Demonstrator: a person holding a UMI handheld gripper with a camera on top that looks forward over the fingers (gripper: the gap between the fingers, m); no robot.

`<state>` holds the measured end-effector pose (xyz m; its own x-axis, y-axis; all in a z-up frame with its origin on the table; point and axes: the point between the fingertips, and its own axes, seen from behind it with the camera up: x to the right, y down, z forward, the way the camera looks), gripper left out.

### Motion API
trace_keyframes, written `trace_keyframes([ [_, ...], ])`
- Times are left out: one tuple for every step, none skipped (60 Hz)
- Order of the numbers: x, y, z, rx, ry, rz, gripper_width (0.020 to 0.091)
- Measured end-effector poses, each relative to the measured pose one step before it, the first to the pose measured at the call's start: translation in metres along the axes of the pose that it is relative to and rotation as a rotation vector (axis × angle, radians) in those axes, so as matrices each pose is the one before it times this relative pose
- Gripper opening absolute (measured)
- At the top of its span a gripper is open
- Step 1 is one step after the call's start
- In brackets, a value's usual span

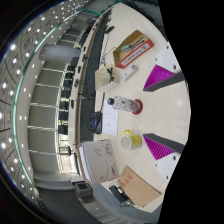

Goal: Pour water

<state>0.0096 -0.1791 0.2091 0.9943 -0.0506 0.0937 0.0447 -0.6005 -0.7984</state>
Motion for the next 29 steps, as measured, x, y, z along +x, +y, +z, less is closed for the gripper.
trace_keyframes([
  [-0.00224,0.00069,-0.00531,-0.00003,-0.00223,0.0048,0.0861],
  [-0.00227,0.00048,-0.00508,0.00058,-0.00319,0.0043,0.0861],
  [-0.00210,0.00024,-0.00484,0.00160,-0.00263,0.0042,0.0861],
  [-0.00169,0.00019,-0.00426,0.00121,-0.00169,0.0048,0.0860],
  [-0.00127,0.00033,-0.00425,-0.00015,-0.00066,0.0050,0.0858],
  [-0.00237,-0.00008,-0.00319,-0.00063,0.00070,0.0037,0.0859],
  [0.00002,-0.00008,-0.00358,0.00113,-0.00150,0.0037,0.0860],
  [-0.00069,-0.00039,-0.00280,0.00293,-0.00036,0.0030,0.0861],
  [-0.00045,-0.00039,-0.00250,0.00337,-0.00079,0.0022,0.0861],
  [-0.00048,-0.00065,-0.00278,0.00400,-0.00131,0.0003,0.0860],
  [-0.00043,-0.00064,-0.00253,0.00465,-0.00236,-0.0009,0.0859],
  [-0.00052,-0.00055,-0.00224,0.00398,-0.00259,-0.0012,0.0860],
  [-0.00004,0.00000,-0.00189,0.00241,-0.00166,-0.0010,0.0858],
  [0.00051,0.00015,-0.00135,-0.00005,-0.00024,-0.0004,0.0858],
  [0.00060,0.00022,-0.00057,-0.00190,0.00177,0.0004,0.0859],
  [0.00172,0.00087,-0.00156,-0.00124,0.00287,-0.0012,0.0858],
  [0.00178,0.00062,-0.00154,0.00091,0.00321,-0.0022,0.0859],
  [0.00171,0.00003,-0.00152,0.00253,0.00342,-0.0026,0.0859],
  [0.00151,-0.00031,-0.00141,0.00315,0.00336,-0.0025,0.0859],
  [0.00155,-0.00030,-0.00130,0.00178,0.00333,-0.0027,0.0860],
  [0.00139,-0.00002,-0.00131,0.00014,0.00249,-0.0029,0.0859],
  [0.00139,0.00001,-0.00088,0.00000,0.00271,-0.0023,0.0860],
  [0.00091,-0.00017,-0.00099,0.00067,0.00319,-0.0024,0.0860],
  [0.00095,-0.00062,-0.00138,0.00296,0.00360,-0.0031,0.0861],
  [0.00059,-0.00101,-0.00100,0.00574,0.00230,-0.0045,0.0860],
  [-0.00113,-0.00072,0.00052,0.00695,0.00113,-0.0056,0.0859],
  [-0.00009,-0.00078,-0.00059,0.00460,-0.00027,-0.0065,0.0860],
  [-0.00080,-0.00025,-0.00093,0.00168,-0.00207,-0.0037,0.0859],
  [-0.00104,0.00008,-0.00060,-0.00106,-0.00426,-0.0002,0.0858],
])
